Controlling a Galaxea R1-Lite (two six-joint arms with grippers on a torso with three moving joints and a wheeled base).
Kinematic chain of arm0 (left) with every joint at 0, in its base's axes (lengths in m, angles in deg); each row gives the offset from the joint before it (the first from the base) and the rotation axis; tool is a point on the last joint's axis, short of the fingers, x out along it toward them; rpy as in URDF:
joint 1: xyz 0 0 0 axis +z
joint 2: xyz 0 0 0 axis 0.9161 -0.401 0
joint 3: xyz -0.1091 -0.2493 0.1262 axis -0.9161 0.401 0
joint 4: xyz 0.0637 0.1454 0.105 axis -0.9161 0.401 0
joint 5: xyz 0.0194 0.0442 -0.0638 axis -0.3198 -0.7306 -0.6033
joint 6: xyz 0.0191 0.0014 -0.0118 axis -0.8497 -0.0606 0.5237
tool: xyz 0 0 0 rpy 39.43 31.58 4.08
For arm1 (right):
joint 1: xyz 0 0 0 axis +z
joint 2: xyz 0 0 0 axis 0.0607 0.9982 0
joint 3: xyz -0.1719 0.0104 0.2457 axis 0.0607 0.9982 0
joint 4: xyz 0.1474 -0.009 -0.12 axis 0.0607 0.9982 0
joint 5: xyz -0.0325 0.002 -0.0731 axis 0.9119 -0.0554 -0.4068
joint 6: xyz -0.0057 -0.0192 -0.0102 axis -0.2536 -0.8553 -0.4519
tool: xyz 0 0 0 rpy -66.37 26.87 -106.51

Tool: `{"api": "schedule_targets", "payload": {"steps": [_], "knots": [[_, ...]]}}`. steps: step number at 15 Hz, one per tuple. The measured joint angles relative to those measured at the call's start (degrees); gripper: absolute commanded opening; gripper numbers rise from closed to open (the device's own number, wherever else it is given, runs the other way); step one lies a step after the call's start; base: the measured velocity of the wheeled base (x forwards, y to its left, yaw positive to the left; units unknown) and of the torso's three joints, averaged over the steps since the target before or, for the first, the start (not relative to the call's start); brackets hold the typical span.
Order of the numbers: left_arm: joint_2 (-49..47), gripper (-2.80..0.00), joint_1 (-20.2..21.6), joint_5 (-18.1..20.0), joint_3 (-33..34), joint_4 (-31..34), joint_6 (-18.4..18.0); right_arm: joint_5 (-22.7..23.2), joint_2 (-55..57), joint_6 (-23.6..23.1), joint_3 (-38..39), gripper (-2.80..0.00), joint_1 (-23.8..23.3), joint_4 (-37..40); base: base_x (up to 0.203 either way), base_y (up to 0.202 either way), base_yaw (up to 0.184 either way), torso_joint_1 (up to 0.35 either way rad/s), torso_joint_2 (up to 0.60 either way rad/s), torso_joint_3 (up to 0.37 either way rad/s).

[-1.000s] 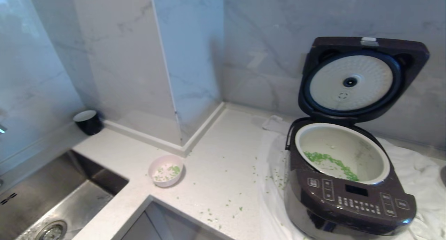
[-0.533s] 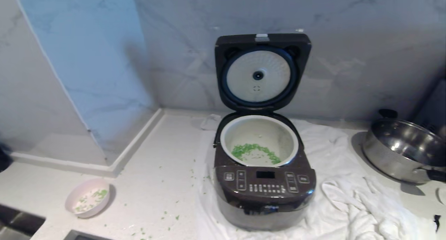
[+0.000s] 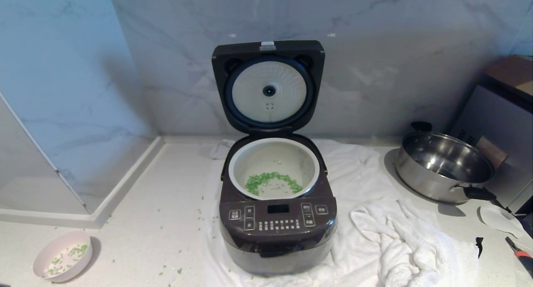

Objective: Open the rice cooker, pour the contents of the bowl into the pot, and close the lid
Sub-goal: Pour the water from the bowl into the rice cooker

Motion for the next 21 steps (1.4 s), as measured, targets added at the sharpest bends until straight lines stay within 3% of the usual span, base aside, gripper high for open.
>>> {"api": "schedule_targets", "payload": {"steps": [6, 13, 17, 21], "knots": [[0.0, -2.8, 0.0, 0.0, 0.0, 0.0, 0.0, 0.0, 0.0, 0.0, 0.0, -2.8, 0.0, 0.0, 0.172, 0.0, 0.002, 0.003, 0.0, 0.001], [0.0, -2.8, 0.0, -0.8, -0.2, -0.3, 0.8, 0.0, 0.0, 0.0, 0.0, -2.8, 0.0, 0.0, 0.0, 0.0, 0.0, 0.0, 0.0, 0.0], [-4.0, -2.8, 0.1, -1.6, -8.2, 1.8, 3.9, 0.0, 0.0, -0.1, 0.0, -2.8, 0.0, 0.0, 0.0, 0.0, 0.0, 0.0, 0.0, 0.0], [-20.3, -2.8, 2.7, -4.8, -18.5, 2.6, 5.6, 0.0, 0.0, 0.0, 0.0, -2.8, 0.0, 0.0, 0.0, 0.0, 0.0, 0.0, 0.0, 0.0]]}}
